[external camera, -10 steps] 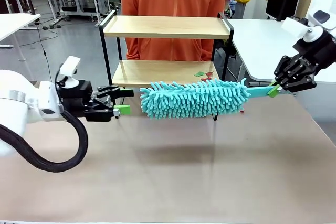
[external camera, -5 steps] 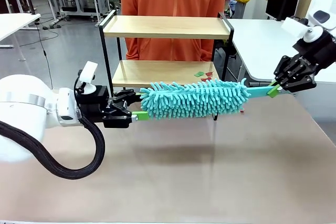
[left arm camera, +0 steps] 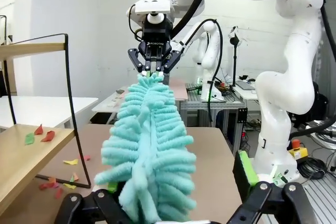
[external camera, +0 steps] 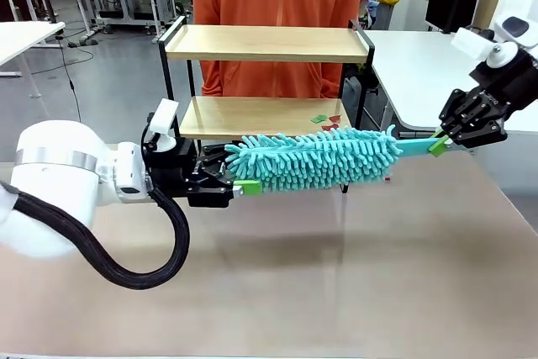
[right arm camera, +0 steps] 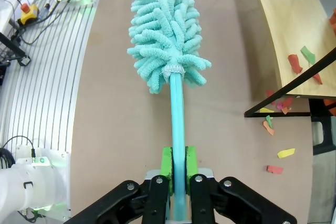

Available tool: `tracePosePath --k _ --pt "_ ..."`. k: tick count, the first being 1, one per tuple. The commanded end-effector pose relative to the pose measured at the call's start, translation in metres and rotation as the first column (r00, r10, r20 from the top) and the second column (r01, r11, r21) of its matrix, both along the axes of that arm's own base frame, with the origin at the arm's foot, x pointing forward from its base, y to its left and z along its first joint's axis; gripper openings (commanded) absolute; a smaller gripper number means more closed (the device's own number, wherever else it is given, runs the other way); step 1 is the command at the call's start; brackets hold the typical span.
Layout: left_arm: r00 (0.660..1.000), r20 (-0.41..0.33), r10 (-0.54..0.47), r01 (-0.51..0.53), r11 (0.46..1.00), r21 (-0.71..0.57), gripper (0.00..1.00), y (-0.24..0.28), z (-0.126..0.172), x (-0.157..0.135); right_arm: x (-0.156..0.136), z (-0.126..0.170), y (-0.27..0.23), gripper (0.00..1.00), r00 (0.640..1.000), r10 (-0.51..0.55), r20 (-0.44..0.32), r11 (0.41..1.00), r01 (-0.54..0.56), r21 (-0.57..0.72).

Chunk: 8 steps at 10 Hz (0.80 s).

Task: Clean the shelf.
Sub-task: Hand the Duster back to the human.

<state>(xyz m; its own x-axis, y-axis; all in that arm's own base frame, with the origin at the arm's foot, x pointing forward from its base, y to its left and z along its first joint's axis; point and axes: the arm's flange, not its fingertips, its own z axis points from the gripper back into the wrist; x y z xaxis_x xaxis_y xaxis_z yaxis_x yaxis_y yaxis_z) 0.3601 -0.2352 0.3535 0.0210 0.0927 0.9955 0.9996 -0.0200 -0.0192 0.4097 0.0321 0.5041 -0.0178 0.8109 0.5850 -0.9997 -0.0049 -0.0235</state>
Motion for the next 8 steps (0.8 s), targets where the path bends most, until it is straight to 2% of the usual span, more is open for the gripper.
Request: tracePosePath --k 1,3,4,5,6,7,8 --pt "1.000 0.021 -0.012 0.012 1.000 -0.010 1.00 -0.0187 -0.0053 0.0034 -0.0026 0.0013 0.0008 0.13 1.000 0.010 0.013 1.000 -0.011 0.027" --pt "1.000 0.024 -0.004 0.005 1.000 -0.011 1.00 -0.0221 -0.0078 0.0048 -0.0026 0.0013 0.0008 0.13 1.000 0.010 0.013 1.000 -0.011 0.027" --pt "1.000 0.025 -0.006 0.006 1.000 -0.001 0.44 -0.0217 -0.0068 0.0049 -0.0026 0.0013 0.0008 0.13 1.000 0.010 0.013 1.000 -0.011 0.027" --pt "0.999 0.037 -0.006 0.005 1.000 0.008 0.44 -0.0200 -0.0046 0.0051 -0.0026 0.0013 0.0008 0.13 1.000 0.010 0.013 1.000 -0.011 0.027" --pt "0.999 0.041 -0.008 0.008 1.000 0.012 0.00 -0.0193 -0.0035 0.0050 -0.0026 0.0013 0.0008 0.13 1.000 0.010 0.013 1.000 -0.011 0.027" --pt "0.999 0.043 -0.010 0.009 1.000 0.016 0.38 -0.0193 -0.0031 0.0048 -0.0026 0.0013 0.0008 0.13 1.000 0.010 0.013 1.000 -0.011 0.027" --pt "0.999 0.049 -0.016 0.015 1.000 0.023 0.00 -0.0195 -0.0035 0.0042 -0.0026 0.0013 0.0008 0.13 1.000 0.010 0.013 1.000 -0.011 0.027"
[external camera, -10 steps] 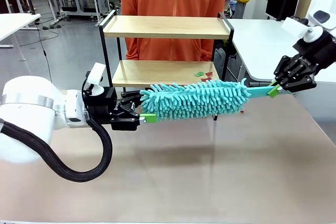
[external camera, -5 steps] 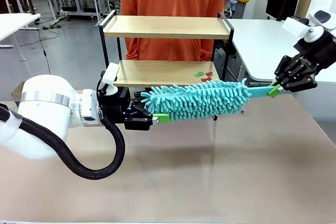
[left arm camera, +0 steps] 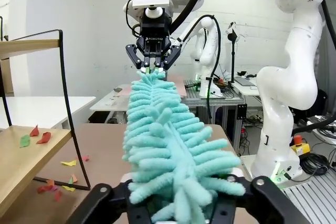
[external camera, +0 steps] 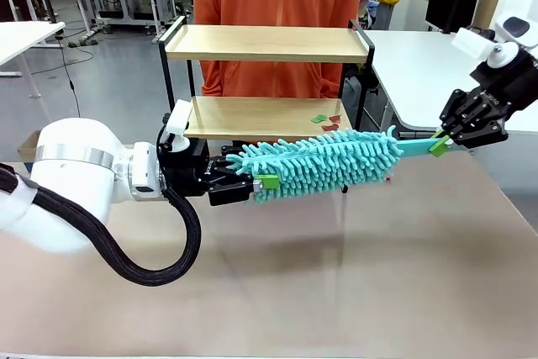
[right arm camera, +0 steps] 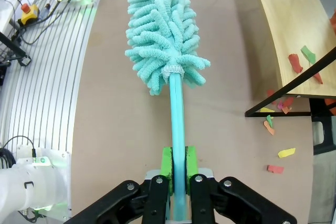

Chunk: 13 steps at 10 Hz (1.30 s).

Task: Clean the shelf.
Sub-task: Hand the Duster back to the human.

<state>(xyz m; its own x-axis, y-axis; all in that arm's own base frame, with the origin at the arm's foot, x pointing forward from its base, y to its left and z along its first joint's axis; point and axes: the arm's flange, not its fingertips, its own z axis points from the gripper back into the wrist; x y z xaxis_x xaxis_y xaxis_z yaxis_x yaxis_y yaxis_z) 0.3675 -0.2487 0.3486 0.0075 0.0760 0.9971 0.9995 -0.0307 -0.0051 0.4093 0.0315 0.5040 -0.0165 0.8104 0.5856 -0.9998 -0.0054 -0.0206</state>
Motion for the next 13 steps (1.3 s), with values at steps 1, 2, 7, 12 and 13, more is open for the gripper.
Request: tracePosePath --k 1,2,7,12,13 --pt "0.999 0.039 -0.007 0.006 1.000 0.013 0.00 -0.006 0.001 -0.004 -0.002 0.001 0.001 0.13 1.000 0.010 0.015 1.000 -0.010 0.026" --pt "0.999 0.043 -0.010 0.009 1.000 0.020 0.00 -0.005 0.000 -0.003 -0.002 0.001 0.001 0.13 1.000 0.010 0.015 1.000 -0.010 0.026" --pt "0.999 0.042 -0.003 0.002 1.000 0.023 0.00 -0.002 -0.001 -0.003 -0.002 0.001 0.001 0.13 1.000 0.010 0.015 1.000 -0.010 0.026" --pt "1.000 0.022 0.019 -0.020 0.999 0.026 0.00 0.002 -0.002 0.003 -0.004 0.007 -0.001 0.71 1.000 0.006 -0.011 0.999 -0.005 0.046" --pt "1.000 0.022 0.019 -0.020 0.999 0.026 0.00 0.002 -0.002 0.003 -0.007 0.017 -0.006 1.00 1.000 -0.003 -0.017 0.992 0.005 0.128"
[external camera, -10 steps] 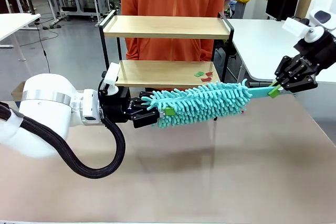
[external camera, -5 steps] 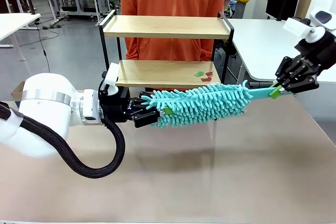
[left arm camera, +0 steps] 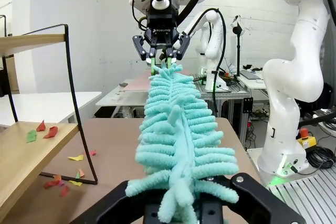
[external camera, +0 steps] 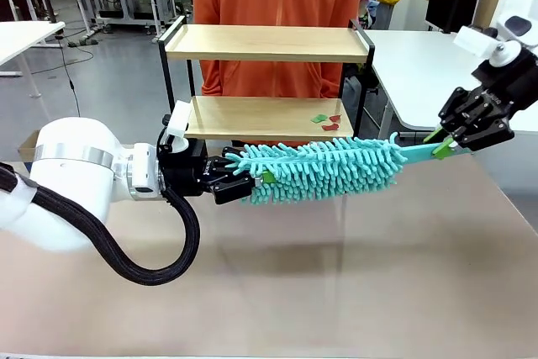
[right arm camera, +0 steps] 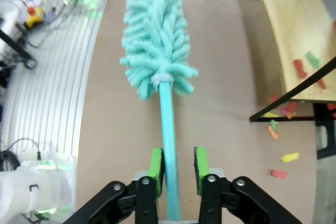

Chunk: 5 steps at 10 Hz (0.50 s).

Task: Clean the shelf.
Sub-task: Hand the Duster back to the human.

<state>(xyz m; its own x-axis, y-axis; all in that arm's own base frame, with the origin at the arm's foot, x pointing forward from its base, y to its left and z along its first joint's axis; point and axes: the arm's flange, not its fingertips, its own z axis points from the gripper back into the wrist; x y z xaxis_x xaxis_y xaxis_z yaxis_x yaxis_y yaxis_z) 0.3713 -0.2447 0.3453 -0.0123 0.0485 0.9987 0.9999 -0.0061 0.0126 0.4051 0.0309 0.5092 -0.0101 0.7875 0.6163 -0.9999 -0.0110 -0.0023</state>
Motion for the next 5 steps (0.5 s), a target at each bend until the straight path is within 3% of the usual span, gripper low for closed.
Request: tracePosePath --k 1,3,5 --pt "1.000 0.003 -0.005 0.005 1.000 -0.001 0.00 -0.002 0.001 -0.001 -0.006 0.023 -0.015 1.00 1.000 -0.013 -0.011 0.978 0.015 0.208" --pt "1.000 0.003 -0.005 0.005 1.000 -0.001 0.00 -0.002 0.001 -0.001 -0.012 0.044 -0.045 0.95 0.994 -0.099 -0.040 0.897 0.106 0.430" --pt "1.000 0.003 -0.005 0.005 1.000 -0.001 0.00 -0.002 0.001 -0.001 -0.016 0.054 -0.081 1.00 0.976 -0.198 -0.089 0.762 0.210 0.612"
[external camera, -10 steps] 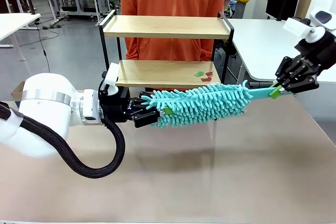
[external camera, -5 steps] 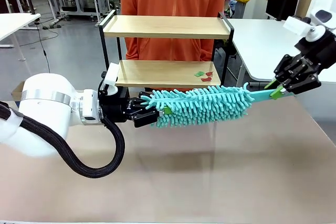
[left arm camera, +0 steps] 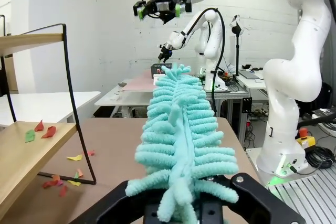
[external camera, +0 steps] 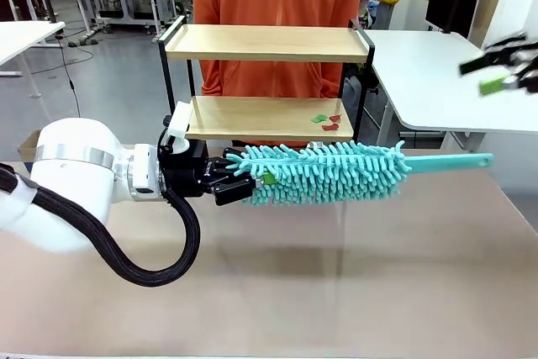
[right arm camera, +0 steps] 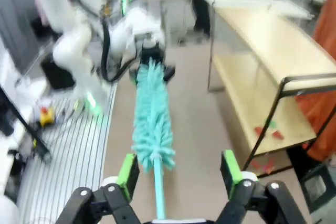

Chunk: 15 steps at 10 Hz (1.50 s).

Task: Clean the shelf.
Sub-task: Hand the Duster back to the human.

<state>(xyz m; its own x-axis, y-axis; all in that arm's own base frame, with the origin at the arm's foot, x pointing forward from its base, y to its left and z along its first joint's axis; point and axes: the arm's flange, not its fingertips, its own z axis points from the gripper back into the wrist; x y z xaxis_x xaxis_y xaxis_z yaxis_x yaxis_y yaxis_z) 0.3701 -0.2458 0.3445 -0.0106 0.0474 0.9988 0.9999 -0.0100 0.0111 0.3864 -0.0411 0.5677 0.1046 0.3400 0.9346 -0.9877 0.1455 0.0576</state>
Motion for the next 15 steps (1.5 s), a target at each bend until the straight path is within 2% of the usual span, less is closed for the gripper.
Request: tracePosePath --k 1,3,4,5,6,7,11,13,15 --pt "1.000 0.005 -0.001 0.002 1.000 -0.002 0.00 0.000 0.002 0.000 0.001 -0.003 -0.028 1.00 0.995 -0.096 -0.016 0.973 0.098 0.210" --pt "1.000 0.005 -0.001 0.002 1.000 -0.002 0.00 0.000 0.002 0.000 -0.002 -0.007 -0.056 1.00 0.990 -0.135 -0.034 0.943 0.139 0.302" --pt "1.000 0.005 -0.001 0.002 1.000 -0.002 0.00 0.000 0.002 0.000 -0.001 -0.009 -0.059 1.00 0.995 -0.096 -0.035 0.947 0.103 0.303" --pt "1.000 0.005 -0.001 0.002 1.000 -0.002 0.00 0.000 0.002 0.000 -0.005 -0.001 -0.058 1.00 0.991 -0.133 -0.030 0.958 0.136 0.251" --pt "1.000 0.005 -0.001 0.002 1.000 -0.002 0.00 0.000 0.002 0.000 -0.005 -0.001 -0.058 1.00 0.991 -0.133 -0.030 0.958 0.136 0.251" --pt "1.000 0.000 0.000 0.000 1.000 0.000 0.17 0.000 0.000 0.000 -0.005 -0.001 -0.058 1.00 0.991 -0.133 -0.030 0.958 0.136 0.251" --pt "0.983 -0.026 0.180 -0.182 0.981 -0.071 0.17 0.053 0.096 0.018 -0.005 -0.001 -0.058 1.00 0.991 -0.133 -0.030 0.958 0.136 0.251" --pt "0.952 -0.068 0.299 -0.305 0.946 -0.112 0.17 0.089 0.136 0.023 -0.005 -0.001 -0.058 1.00 0.991 -0.133 -0.030 0.958 0.136 0.251" --pt "0.895 -0.039 0.445 -0.446 0.887 -0.117 0.17 0.128 0.174 0.024 -0.005 -0.001 -0.058 1.00 0.991 -0.133 -0.030 0.958 0.136 0.251"
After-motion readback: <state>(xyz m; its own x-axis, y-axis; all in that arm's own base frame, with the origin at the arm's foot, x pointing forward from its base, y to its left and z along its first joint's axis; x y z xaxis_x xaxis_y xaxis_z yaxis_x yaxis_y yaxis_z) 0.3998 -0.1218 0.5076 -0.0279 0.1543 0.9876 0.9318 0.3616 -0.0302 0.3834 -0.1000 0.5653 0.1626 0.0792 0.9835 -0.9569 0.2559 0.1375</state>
